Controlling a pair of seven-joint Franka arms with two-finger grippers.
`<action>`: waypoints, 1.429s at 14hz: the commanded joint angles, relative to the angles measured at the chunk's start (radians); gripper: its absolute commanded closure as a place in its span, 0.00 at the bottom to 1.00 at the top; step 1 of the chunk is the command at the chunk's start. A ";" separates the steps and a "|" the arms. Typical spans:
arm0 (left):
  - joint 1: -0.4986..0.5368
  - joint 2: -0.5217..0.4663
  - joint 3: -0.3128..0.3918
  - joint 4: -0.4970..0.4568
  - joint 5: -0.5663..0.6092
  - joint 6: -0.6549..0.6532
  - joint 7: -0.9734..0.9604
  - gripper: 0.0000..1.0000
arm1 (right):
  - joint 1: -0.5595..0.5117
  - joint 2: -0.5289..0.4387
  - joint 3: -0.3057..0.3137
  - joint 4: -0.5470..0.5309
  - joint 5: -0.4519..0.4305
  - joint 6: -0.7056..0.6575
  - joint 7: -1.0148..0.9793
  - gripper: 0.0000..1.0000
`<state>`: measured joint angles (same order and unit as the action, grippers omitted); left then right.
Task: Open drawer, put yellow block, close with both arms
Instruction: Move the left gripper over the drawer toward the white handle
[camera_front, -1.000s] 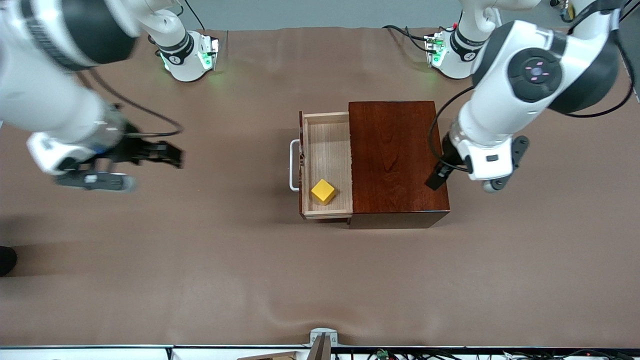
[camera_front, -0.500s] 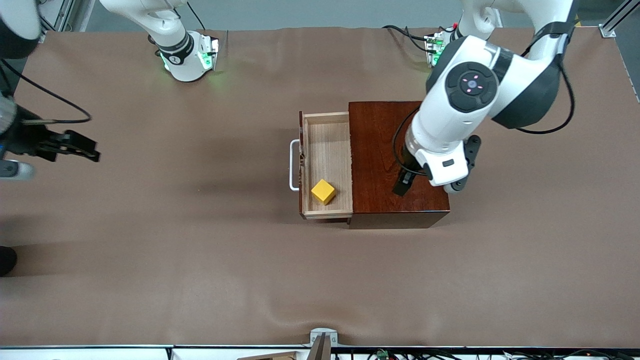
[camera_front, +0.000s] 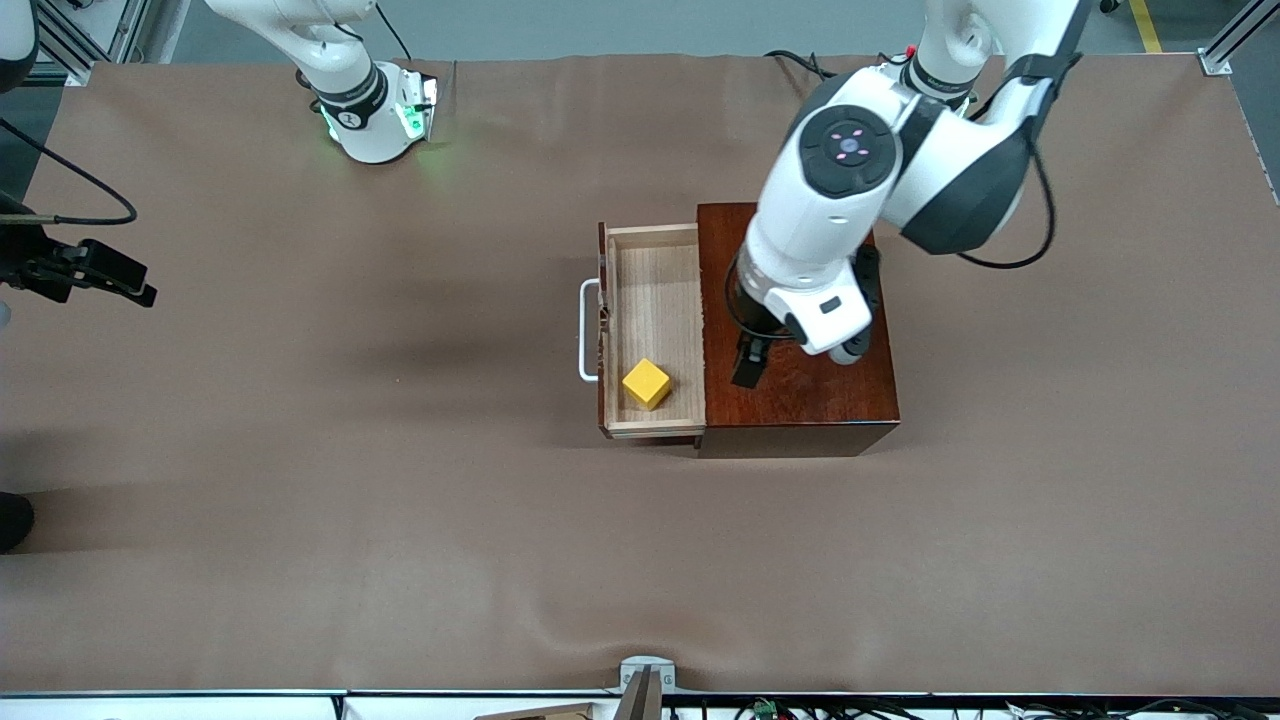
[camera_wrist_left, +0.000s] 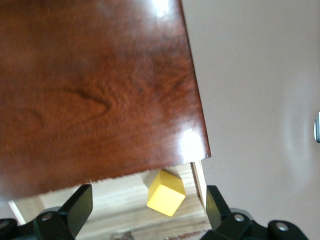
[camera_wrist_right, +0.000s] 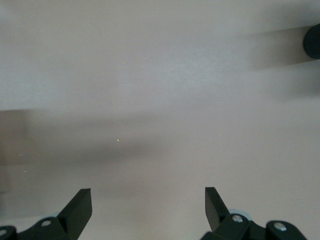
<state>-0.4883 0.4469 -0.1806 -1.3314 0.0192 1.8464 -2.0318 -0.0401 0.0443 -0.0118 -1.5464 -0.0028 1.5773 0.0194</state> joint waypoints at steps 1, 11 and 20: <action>-0.042 0.061 0.009 0.081 0.024 0.016 -0.152 0.00 | -0.023 -0.027 0.030 -0.005 -0.032 -0.014 0.007 0.00; -0.223 0.194 0.001 0.135 0.019 0.060 -0.355 0.00 | -0.026 -0.026 0.029 0.012 -0.031 -0.046 0.010 0.00; -0.294 0.276 0.006 0.135 0.019 0.258 -0.352 0.00 | -0.021 -0.018 0.030 0.015 -0.025 -0.060 0.011 0.00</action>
<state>-0.7748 0.6908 -0.1788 -1.2458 0.0192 2.0876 -2.3769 -0.0417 0.0331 -0.0015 -1.5352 -0.0200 1.5291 0.0218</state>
